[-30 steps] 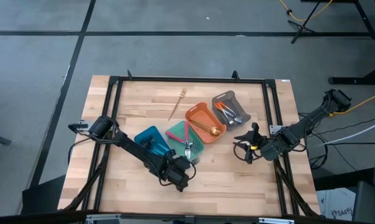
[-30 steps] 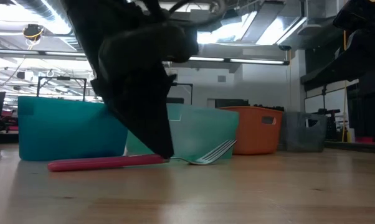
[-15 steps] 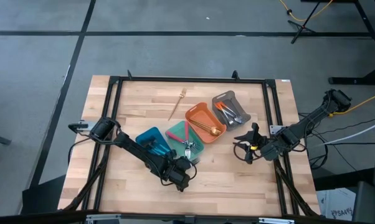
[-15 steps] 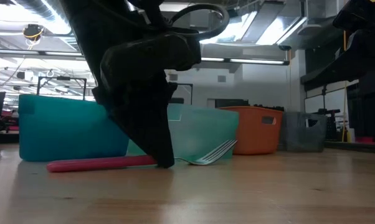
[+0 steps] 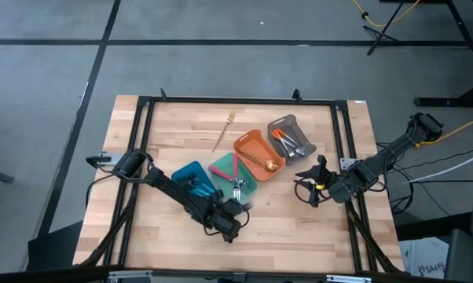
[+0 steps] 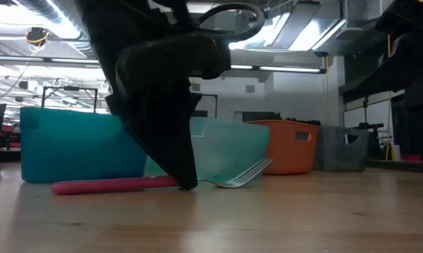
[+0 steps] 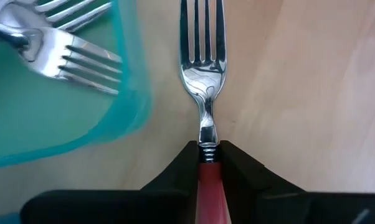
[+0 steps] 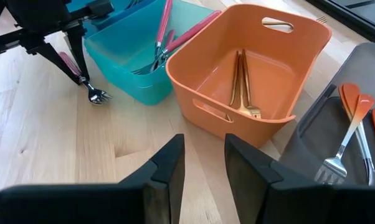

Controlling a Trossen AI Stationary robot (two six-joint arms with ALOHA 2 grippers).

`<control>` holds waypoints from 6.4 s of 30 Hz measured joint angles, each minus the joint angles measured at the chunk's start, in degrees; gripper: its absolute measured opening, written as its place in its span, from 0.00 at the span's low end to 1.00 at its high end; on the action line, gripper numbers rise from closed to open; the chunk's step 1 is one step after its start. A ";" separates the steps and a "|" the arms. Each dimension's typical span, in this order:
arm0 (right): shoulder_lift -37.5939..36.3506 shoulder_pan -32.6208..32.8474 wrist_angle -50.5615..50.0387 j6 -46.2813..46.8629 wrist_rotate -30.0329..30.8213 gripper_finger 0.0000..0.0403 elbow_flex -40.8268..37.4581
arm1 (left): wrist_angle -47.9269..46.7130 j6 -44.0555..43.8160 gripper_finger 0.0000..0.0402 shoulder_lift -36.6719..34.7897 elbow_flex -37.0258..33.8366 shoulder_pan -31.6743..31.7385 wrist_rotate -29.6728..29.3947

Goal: Sort silverware by color (type)
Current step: Put the pink fork into the green bin, then put the gold fork into the orange bin

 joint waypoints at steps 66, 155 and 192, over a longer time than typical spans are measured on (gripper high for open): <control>0.00 0.00 -0.02 -0.02 0.02 0.26 0.00 | -36.24 67.72 0.12 -0.13 19.49 16.57 0.99; -0.01 0.00 -0.02 -0.04 2.44 0.26 0.00 | -30.18 32.45 0.20 -0.13 27.54 55.39 2.01; 0.00 0.00 -0.02 -0.02 2.10 0.26 0.00 | -15.61 23.66 0.20 -0.11 7.83 55.83 13.53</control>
